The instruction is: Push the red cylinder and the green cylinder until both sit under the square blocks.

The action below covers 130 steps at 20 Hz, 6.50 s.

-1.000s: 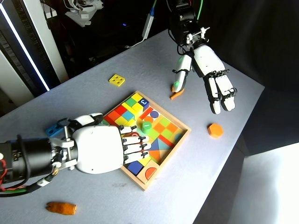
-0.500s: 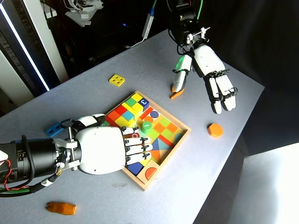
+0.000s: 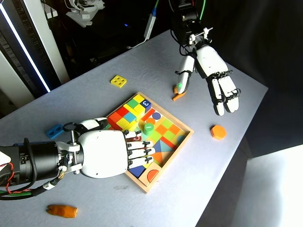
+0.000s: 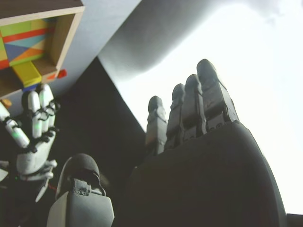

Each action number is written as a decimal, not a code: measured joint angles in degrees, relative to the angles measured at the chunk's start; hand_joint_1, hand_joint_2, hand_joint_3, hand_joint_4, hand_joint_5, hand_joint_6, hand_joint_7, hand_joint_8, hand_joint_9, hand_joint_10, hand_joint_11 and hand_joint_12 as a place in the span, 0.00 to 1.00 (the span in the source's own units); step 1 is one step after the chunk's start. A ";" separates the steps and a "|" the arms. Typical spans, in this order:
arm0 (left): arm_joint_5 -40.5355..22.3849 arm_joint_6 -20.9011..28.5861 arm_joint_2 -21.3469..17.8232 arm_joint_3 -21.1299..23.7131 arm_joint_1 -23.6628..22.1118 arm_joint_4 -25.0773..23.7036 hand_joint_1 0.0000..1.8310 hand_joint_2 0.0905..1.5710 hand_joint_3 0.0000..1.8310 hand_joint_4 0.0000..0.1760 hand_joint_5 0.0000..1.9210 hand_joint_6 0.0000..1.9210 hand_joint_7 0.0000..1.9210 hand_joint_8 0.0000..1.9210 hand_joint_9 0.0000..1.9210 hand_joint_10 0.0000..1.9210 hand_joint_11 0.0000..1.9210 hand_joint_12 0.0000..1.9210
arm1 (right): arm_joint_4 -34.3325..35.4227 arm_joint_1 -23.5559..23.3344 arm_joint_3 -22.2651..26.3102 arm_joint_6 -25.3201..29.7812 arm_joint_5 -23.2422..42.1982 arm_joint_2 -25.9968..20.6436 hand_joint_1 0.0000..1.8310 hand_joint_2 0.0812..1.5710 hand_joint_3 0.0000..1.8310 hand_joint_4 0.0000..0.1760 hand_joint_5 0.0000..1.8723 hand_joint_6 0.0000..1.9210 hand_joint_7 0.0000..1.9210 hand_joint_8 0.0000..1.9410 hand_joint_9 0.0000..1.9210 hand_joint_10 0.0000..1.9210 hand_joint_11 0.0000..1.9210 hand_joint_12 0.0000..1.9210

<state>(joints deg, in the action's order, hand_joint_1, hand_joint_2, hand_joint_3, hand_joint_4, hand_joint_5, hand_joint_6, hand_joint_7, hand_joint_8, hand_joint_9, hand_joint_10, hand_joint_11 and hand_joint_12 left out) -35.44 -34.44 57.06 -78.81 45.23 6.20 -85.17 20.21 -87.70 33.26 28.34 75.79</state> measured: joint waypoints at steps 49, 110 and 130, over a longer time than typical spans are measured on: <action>0.02 -0.02 -0.02 0.00 0.07 -0.02 0.01 0.66 0.00 0.74 0.06 0.00 0.01 0.00 0.00 0.00 0.00 0.13 | -1.68 -0.39 -0.83 1.49 0.96 1.22 0.16 0.68 0.00 1.00 0.26 0.00 0.00 0.00 0.00 0.00 0.00 0.00; 0.11 0.00 -0.20 0.20 0.79 0.02 0.01 0.62 0.00 0.97 0.05 0.00 0.00 0.00 0.00 0.00 0.00 0.25 | -7.93 -1.09 1.51 4.92 0.76 -3.17 0.14 0.70 0.00 1.00 0.30 0.00 0.00 0.00 0.00 0.00 0.00 0.00; 0.11 0.00 -0.39 0.31 1.38 0.35 0.01 0.65 0.00 0.77 0.05 0.00 0.00 0.00 0.00 0.00 0.00 0.22 | -12.57 -1.51 3.93 9.18 1.22 -6.80 0.15 0.70 0.00 0.95 0.32 0.00 0.00 0.00 0.00 0.00 0.00 0.00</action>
<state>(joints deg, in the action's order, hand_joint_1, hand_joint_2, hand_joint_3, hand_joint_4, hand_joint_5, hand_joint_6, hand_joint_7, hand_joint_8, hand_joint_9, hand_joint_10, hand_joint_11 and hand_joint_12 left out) -35.33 -34.44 56.66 -78.50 46.61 6.55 -97.73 18.70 -83.77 42.44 29.56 68.99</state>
